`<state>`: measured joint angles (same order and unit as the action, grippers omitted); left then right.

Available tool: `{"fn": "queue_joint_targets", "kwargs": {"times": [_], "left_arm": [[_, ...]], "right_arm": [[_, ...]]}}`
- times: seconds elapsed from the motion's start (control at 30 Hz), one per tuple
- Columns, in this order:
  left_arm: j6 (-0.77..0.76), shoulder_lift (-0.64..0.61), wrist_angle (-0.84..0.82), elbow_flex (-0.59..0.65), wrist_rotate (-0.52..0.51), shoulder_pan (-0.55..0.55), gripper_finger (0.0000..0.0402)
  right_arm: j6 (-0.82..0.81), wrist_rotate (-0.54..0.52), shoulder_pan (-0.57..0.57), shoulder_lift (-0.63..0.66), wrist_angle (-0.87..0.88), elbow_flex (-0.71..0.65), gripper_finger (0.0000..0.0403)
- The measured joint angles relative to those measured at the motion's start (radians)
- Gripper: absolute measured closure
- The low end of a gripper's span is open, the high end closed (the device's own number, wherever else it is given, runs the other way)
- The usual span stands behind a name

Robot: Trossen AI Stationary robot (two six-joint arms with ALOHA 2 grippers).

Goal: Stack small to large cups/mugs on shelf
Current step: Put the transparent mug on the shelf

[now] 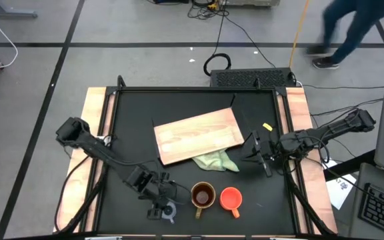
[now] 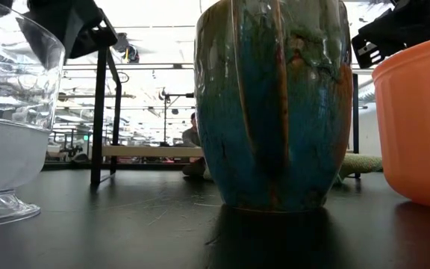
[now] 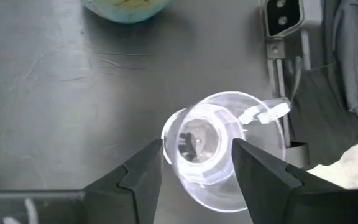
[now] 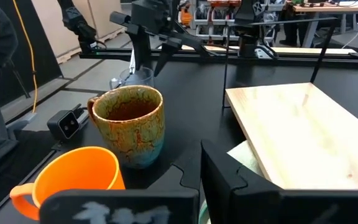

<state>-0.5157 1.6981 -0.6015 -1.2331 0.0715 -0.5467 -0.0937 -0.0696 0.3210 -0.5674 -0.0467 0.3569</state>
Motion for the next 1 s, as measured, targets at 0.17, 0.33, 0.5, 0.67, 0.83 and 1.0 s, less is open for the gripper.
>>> {"fn": "queue_joint_targets", "kwargs": {"times": [0.17,0.33,0.5,0.67,0.83,1.0], "left_arm": [[0.013,0.0,-0.002,0.0,0.0,0.003,0.0208],[0.013,0.0,0.002,0.025,0.0,0.003,0.0208],[-0.011,0.0,0.035,0.067,0.0,0.003,0.0208],[-0.011,0.0,0.05,0.087,0.0,0.003,0.0208],[0.009,0.0,0.093,0.1,0.0,0.003,0.022],[0.017,0.0,0.096,0.105,-0.001,0.003,0.0275]], "right_arm": [[0.0,0.0,0.0,0.0,0.009,0.0,0.0403],[0.0,0.0,0.0,0.0,0.014,0.0,0.0403],[0.0,0.0,0.0,0.0,0.014,0.0,0.0403],[0.0,0.0,0.0,0.0,0.014,0.0,0.0403],[-0.007,0.0,0.0,0.0,0.014,0.0,0.0403],[-0.008,0.0,0.0,0.0,0.013,0.0,0.0403]]}}
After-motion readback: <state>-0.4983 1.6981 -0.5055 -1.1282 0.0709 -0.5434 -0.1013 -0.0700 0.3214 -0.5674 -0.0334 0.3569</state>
